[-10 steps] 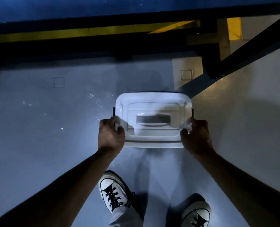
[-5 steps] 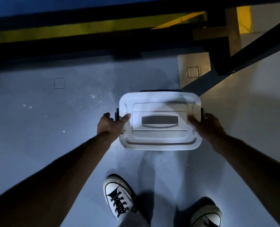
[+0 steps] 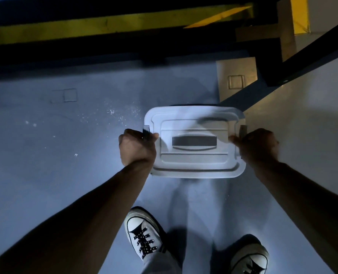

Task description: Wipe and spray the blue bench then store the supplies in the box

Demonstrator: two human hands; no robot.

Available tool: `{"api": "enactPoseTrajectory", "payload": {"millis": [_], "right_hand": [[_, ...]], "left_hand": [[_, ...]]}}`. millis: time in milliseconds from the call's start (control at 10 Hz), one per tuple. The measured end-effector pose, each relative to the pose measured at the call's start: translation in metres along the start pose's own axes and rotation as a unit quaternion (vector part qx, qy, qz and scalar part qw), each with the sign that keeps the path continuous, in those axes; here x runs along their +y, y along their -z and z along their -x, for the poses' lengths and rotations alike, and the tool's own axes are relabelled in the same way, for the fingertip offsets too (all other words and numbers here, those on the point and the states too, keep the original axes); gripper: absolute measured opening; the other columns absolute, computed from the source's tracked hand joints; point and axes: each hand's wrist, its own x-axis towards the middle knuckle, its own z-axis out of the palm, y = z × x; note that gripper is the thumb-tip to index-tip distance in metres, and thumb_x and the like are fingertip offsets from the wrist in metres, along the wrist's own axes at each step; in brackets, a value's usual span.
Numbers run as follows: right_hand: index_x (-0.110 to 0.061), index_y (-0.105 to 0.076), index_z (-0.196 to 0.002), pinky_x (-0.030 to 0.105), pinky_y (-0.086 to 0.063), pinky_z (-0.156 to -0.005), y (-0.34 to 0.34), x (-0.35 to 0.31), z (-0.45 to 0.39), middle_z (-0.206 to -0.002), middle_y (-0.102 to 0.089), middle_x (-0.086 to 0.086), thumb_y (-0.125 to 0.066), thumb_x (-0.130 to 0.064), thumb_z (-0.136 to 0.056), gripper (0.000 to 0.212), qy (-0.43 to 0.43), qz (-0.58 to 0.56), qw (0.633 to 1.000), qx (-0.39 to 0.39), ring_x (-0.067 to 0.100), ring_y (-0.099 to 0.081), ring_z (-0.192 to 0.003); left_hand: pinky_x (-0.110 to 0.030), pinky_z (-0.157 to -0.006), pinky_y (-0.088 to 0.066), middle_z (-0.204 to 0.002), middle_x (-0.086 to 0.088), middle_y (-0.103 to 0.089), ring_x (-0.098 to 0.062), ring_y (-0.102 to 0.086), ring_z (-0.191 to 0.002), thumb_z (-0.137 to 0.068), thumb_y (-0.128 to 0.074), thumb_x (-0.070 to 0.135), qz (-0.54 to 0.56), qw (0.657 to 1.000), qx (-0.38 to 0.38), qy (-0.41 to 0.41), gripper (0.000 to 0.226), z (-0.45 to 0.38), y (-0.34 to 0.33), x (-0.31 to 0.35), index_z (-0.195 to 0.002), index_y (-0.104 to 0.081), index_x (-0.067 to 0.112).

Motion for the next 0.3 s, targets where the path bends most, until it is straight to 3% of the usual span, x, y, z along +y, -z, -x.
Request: {"api": "enactPoseTrajectory", "payload": {"millis": [100,200,300], "right_hand": [[-0.003,-0.07,-0.102,0.026,-0.041,-0.058,-0.003,0.004,-0.005,-0.084,-0.073,0.014,-0.062,-0.079,-0.074,0.082,-0.009,-0.002,1.0,-0.007,0.03,-0.071,-0.075],[-0.005,-0.068,-0.113,0.027,-0.045,-0.062,0.013,-0.006,0.003,-0.094,-0.074,0.012,-0.064,-0.077,-0.073,0.082,-0.028,-0.037,0.998,-0.034,0.03,-0.071,-0.084],[-0.008,-0.056,-0.134,0.039,-0.051,-0.091,0.047,-0.018,0.039,-0.121,-0.067,0.011,-0.07,-0.054,-0.087,0.067,-0.022,-0.12,0.992,-0.012,0.033,-0.065,-0.112]], "left_hand": [[-0.029,-0.065,-0.04,-0.093,-0.011,-0.071,-0.029,-0.069,-0.08,-0.072,-0.073,0.061,0.009,1.0,0.006,0.001,0.053,0.002,-0.007,-0.005,-0.085,-0.068,0.009],[-0.029,-0.067,-0.041,-0.088,-0.011,-0.072,-0.029,-0.069,-0.084,-0.07,-0.067,0.064,0.001,1.0,-0.027,-0.001,0.058,0.0,0.004,0.004,-0.085,-0.067,0.008],[-0.027,-0.074,-0.04,-0.09,0.001,-0.069,-0.02,-0.06,-0.087,-0.083,-0.072,0.053,0.025,0.998,-0.059,-0.012,0.046,0.011,0.038,0.019,-0.102,-0.063,0.012]]}}
